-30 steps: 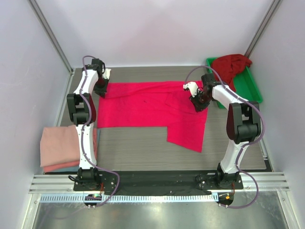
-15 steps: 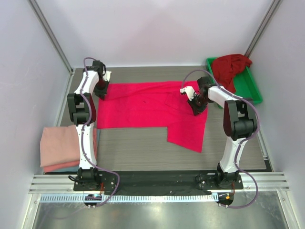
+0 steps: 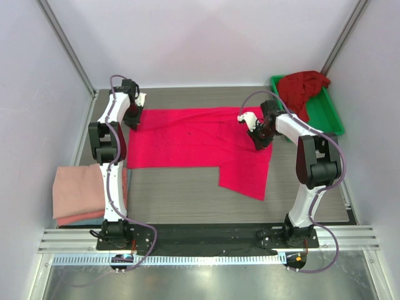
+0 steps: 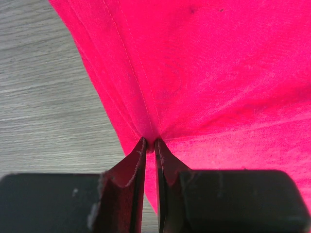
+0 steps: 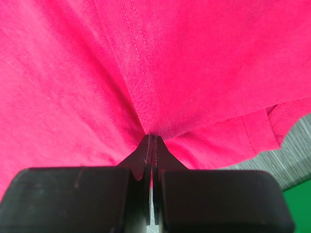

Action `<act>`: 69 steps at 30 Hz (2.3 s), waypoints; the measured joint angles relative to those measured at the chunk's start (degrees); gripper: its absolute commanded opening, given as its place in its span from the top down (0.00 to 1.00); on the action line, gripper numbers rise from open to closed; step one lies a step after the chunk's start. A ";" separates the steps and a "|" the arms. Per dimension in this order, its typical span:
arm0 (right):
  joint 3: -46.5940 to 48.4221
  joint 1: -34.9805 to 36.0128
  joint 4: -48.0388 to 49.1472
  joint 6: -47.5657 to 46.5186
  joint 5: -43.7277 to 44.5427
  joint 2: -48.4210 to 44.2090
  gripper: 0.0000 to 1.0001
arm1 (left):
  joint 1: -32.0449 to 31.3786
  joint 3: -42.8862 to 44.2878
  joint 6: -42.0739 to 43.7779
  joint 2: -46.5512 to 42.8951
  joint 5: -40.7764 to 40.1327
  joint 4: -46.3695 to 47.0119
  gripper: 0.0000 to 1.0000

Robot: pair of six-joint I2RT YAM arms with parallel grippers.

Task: Fold and stack the t-shirts
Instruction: Fold the tshirt

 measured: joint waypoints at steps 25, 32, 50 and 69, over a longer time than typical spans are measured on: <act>-1.81 -0.42 -4.52 -3.21 1.73 -8.39 0.99 | 0.00 0.70 0.02 0.00 -0.76 0.07 0.87; -2.08 -1.18 -5.22 -3.96 2.60 -8.39 0.82 | 0.00 1.73 0.31 0.00 -1.66 0.04 0.71; -22.75 -0.70 -7.04 -13.18 -8.22 -28.72 0.61 | -1.57 -12.26 2.12 -17.03 4.09 -0.37 0.57; -43.95 10.69 -7.48 -35.43 -12.55 -47.12 0.64 | -1.97 -19.19 -0.33 -16.55 -0.90 -0.94 0.43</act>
